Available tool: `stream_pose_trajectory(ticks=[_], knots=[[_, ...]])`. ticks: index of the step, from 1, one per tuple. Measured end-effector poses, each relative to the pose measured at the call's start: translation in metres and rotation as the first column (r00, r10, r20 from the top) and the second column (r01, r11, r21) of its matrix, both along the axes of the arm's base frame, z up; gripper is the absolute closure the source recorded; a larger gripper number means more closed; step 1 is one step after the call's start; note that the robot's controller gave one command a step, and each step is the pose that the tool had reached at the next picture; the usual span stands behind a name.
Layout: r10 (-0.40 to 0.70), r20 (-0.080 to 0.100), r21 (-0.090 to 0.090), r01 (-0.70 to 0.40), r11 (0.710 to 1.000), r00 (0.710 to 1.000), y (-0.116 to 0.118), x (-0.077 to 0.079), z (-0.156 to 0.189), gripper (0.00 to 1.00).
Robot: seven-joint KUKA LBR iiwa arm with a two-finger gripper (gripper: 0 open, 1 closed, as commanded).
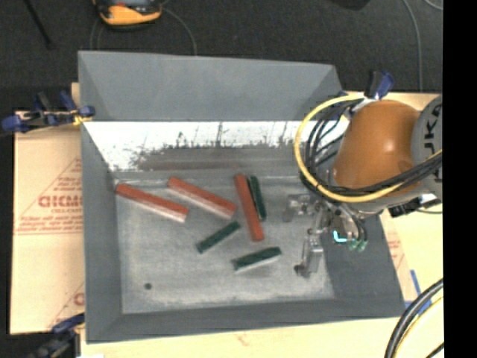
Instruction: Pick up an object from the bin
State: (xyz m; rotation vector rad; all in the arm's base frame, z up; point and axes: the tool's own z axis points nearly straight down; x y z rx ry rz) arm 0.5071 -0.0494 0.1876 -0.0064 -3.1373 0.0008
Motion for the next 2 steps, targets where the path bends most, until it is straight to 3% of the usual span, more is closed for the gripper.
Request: stream_pose_trajectory(ticks=[1, 2], knots=[[0.002, 0.008, -0.001, -0.002, 1.000, 1.000, 0.000, 0.002, 0.004, 0.00], [0.141, 0.010, -0.001, -0.141, 0.990, 0.990, 0.025, 0.005, -0.045, 0.00]])
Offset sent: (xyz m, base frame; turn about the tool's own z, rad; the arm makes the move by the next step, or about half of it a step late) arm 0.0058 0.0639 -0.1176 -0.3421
